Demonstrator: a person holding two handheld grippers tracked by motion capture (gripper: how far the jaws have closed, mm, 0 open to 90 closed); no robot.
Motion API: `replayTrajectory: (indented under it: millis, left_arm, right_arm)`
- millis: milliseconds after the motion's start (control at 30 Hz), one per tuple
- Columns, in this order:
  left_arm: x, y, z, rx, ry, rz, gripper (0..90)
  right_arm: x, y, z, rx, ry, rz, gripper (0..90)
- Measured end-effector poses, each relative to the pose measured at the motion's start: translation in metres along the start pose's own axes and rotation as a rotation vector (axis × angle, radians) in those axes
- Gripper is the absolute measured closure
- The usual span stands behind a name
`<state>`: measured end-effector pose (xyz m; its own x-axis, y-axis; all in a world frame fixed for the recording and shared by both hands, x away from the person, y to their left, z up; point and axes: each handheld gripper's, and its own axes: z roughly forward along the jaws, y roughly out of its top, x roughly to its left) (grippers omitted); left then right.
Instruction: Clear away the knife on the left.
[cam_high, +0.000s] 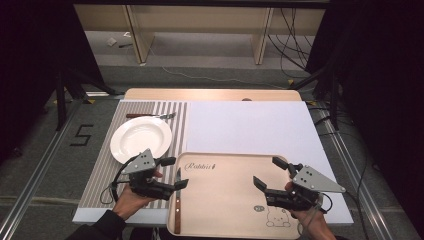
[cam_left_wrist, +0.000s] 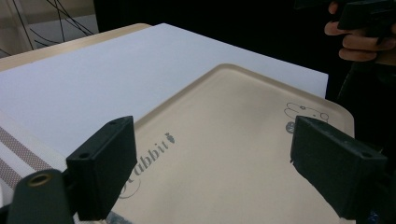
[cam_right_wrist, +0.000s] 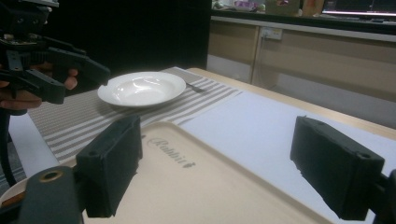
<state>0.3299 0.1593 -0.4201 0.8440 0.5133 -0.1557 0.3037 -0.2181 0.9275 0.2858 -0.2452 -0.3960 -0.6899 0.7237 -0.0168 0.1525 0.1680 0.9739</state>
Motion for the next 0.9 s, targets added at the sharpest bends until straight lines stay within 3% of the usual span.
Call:
replayTrajectory:
  millis: [267,600,900]
  left_arm:
    - [0.001,-0.005,-0.006,0.008,0.005,-0.034,11.1]
    - [-0.002,-0.006,-0.013,0.006,0.031,-0.028,9.0]
    - [-0.004,-0.005,-0.008,0.008,0.018,-0.025,9.1]
  right_arm:
    - [0.000,0.000,0.000,0.000,0.000,-0.001,17.7]
    - [0.000,0.000,0.000,0.001,0.000,-0.002,17.7]
    - [0.001,0.000,0.000,0.000,0.001,-0.005,17.7]
